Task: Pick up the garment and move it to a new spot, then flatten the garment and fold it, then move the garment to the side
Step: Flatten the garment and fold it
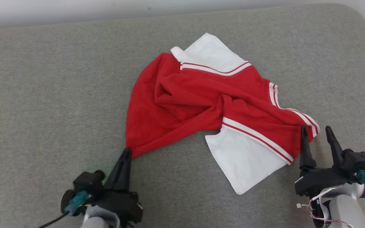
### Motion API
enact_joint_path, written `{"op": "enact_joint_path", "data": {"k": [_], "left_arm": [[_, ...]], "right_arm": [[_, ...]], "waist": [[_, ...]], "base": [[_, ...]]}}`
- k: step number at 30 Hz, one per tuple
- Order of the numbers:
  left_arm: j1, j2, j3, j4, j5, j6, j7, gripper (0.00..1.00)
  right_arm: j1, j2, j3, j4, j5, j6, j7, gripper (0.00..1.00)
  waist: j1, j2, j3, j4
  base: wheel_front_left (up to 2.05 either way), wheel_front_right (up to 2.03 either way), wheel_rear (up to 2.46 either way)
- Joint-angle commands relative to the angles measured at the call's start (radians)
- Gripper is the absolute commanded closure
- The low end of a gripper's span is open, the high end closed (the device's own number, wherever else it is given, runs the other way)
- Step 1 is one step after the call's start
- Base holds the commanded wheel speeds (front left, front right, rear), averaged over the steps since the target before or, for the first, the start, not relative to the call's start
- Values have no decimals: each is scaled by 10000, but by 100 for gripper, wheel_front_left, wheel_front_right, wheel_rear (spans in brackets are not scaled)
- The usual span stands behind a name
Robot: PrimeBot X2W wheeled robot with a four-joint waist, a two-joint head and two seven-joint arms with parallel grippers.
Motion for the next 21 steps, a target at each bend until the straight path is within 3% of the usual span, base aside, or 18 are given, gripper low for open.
{"op": "enact_joint_path", "data": {"k": [1, 10, 18, 21], "left_arm": [[313, 163, 289, 56, 60, 42, 36, 100], [1190, 111, 1913, -615, 824, 430, 11, 100], [1822, 99, 3369, -988, 1407, 423, 11, 100], [1958, 100, 3506, -922, 1471, 372, 11, 100]], "right_arm": [[24, 13, -26, 19, -12, -23, -3, 0], [238, 126, 130, 310, 1, -23, -3, 0], [423, 213, 188, 587, -26, -23, -3, 0], [471, 228, 219, 662, -32, -23, -3, 0]], "waist": [[-1, -1, -169, 207], [-1, -1, -755, 835], [-1, -1, -1205, 1136], [-1, -1, -1310, 1145]], "base": [[0, 0, 0], [0, 0, 0], [0, 0, 0], [0, 0, 0]]}}
